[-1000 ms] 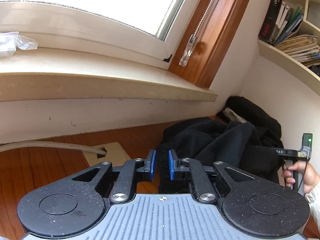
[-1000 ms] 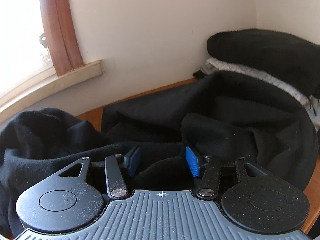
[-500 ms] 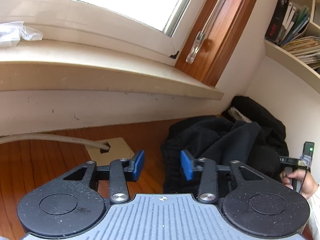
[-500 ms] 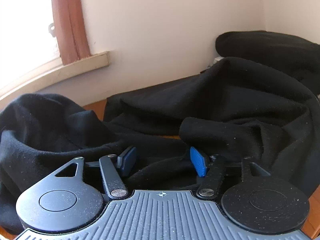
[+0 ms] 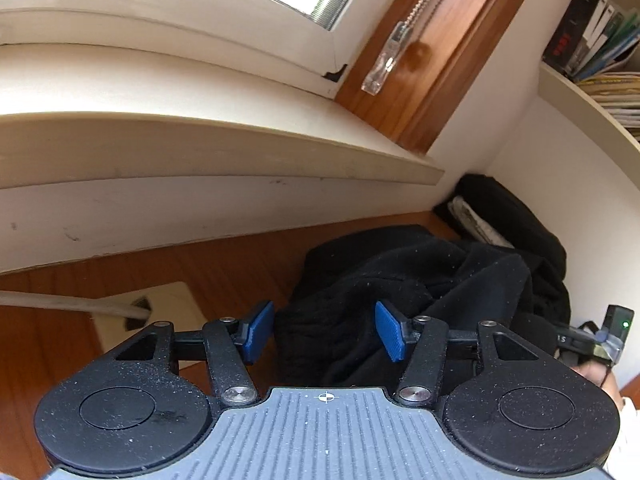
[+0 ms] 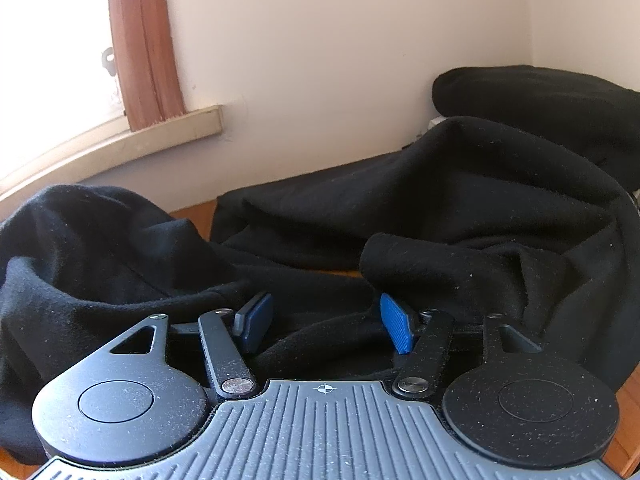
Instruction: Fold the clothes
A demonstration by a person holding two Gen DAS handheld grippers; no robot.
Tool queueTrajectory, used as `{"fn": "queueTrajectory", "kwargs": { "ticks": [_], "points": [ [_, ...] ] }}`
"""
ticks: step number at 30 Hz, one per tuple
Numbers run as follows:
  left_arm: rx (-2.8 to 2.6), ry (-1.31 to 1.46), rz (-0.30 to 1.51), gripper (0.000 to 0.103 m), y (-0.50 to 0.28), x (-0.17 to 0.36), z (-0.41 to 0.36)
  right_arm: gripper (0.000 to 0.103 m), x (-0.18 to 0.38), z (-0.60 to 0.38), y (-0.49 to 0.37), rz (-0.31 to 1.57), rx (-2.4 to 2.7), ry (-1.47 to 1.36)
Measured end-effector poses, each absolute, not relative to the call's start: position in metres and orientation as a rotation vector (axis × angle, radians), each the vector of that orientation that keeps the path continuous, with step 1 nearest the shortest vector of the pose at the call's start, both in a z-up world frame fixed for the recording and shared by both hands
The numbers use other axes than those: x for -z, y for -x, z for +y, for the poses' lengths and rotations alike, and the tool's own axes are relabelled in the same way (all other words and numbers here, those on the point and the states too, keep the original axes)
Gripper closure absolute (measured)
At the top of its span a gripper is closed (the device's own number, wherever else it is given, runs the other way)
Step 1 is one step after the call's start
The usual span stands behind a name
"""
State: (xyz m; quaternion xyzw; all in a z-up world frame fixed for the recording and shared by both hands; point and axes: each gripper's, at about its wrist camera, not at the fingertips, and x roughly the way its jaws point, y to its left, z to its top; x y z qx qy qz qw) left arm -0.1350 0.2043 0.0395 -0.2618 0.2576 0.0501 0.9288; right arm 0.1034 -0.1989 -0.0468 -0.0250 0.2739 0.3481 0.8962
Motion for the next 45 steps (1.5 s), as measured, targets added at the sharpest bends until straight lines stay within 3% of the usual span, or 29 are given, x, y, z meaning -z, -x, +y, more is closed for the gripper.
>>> {"fn": "queueTrajectory", "kwargs": {
  "ticks": [1,4,14,45],
  "points": [
    [-0.102,0.532,0.520,0.065,0.136,-0.040,0.202,0.043,0.047,-0.199,-0.103,0.567,-0.722,0.052],
    [-0.102,0.518,0.496,0.067,0.141,-0.040,0.197,0.043,0.047,-0.199,-0.104,0.569,-0.724,0.047],
    [-0.049,0.528,0.400,0.068,0.176,-0.047,0.188,0.043,0.048,-0.199,-0.102,0.566,-0.721,0.066],
    [-0.115,0.507,0.365,0.068,0.189,-0.056,0.196,0.043,0.045,-0.196,-0.097,0.538,-0.679,0.096]
  ]
}}
